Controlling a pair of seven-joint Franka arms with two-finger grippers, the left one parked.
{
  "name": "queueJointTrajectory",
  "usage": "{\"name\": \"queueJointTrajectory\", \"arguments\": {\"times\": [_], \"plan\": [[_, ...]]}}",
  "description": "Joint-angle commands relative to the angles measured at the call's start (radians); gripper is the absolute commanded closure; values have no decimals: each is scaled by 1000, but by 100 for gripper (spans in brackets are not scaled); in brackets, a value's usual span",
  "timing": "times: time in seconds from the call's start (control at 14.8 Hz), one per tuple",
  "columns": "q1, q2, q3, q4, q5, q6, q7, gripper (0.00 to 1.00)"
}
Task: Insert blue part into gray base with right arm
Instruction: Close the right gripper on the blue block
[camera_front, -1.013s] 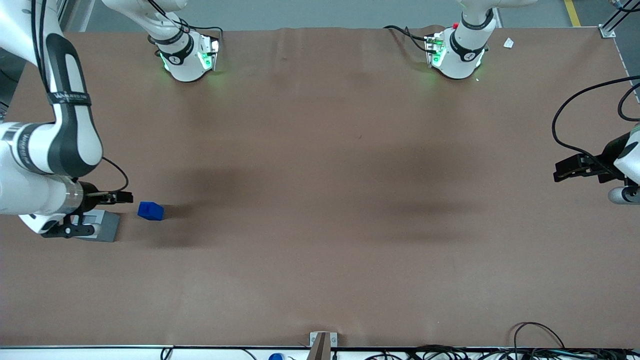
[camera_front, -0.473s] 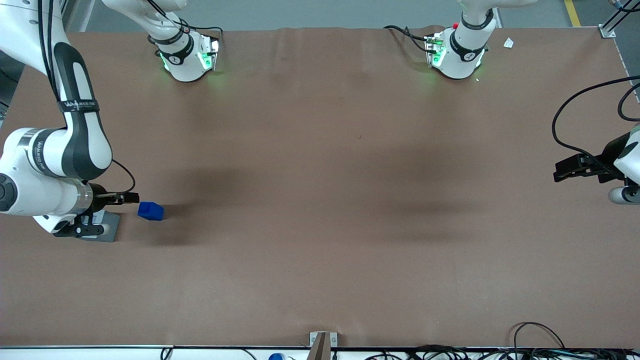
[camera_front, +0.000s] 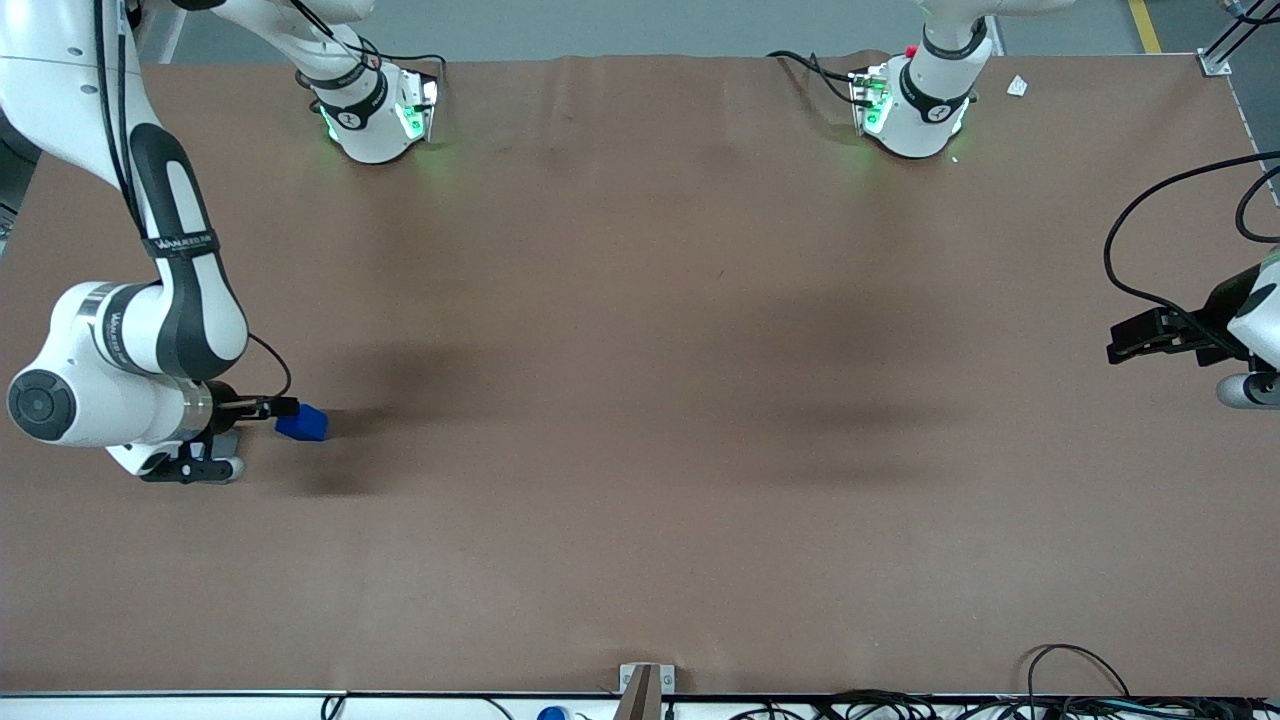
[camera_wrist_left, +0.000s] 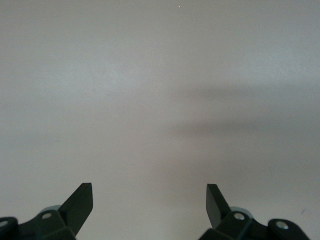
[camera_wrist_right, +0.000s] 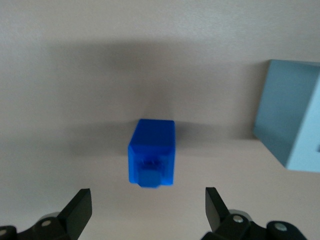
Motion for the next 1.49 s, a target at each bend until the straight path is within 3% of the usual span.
{"name": "queueJointTrajectory", "arguments": {"times": [0.0,0.68,1.42], "plan": [[-28,24,7,-6,38,61,1,0],[-7,41,7,-7,70,84,36,1],[-5,41,4,-52,40,115,29,19]]}}
